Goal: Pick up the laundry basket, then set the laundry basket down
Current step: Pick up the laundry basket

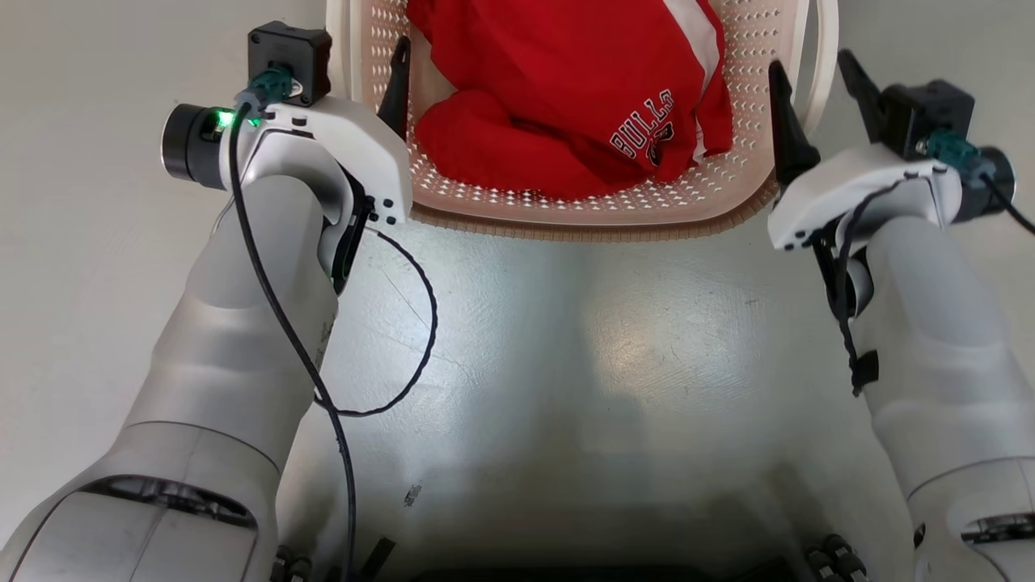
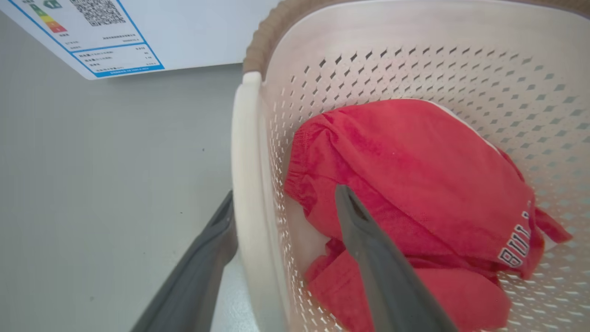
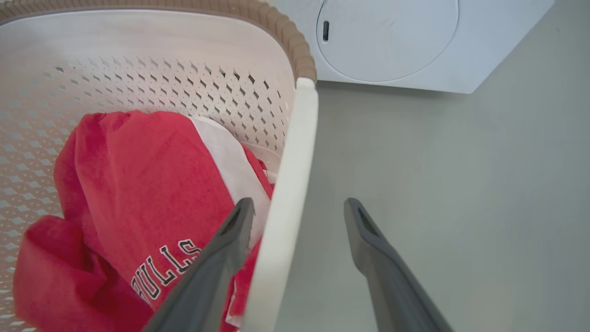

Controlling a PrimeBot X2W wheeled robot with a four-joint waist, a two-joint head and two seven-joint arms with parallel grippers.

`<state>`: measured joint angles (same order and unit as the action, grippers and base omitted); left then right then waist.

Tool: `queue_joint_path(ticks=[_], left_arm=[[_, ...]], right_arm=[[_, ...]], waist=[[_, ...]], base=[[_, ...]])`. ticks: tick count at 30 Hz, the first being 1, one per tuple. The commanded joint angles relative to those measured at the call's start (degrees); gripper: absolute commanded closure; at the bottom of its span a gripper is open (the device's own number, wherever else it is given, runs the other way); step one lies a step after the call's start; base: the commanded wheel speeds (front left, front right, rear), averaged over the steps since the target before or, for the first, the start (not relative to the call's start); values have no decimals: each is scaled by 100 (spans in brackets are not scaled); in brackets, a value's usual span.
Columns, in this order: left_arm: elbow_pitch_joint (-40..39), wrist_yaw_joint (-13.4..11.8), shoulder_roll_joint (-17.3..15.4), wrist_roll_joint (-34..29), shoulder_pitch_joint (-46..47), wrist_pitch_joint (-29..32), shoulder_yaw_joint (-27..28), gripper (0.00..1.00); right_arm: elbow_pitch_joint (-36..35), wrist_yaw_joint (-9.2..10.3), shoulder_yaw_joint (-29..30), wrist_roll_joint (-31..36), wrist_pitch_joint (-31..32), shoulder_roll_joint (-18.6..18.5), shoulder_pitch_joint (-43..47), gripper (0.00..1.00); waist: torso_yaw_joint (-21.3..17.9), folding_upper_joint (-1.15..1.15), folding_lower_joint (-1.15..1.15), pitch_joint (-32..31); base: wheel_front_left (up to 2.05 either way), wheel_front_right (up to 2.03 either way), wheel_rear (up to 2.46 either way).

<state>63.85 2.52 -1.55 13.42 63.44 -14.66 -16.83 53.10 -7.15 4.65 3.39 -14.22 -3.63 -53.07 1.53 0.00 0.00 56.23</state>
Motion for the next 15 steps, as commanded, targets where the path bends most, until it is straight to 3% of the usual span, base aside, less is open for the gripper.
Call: queue_joint_path(ticks=[1,15], left_arm=[[-31,-38,-134,47,-16,-34,33,0],[122,-145,-133,385,140,-34,-407,0]], right_arm=[[0,-34,-125,-63,-78,75,119,0],[477,-34,-241,-332,-78,75,-158,0]], waist=[[0,0,0,20],[27,0,0,88]], base=[[0,0,0],[0,0,0]])
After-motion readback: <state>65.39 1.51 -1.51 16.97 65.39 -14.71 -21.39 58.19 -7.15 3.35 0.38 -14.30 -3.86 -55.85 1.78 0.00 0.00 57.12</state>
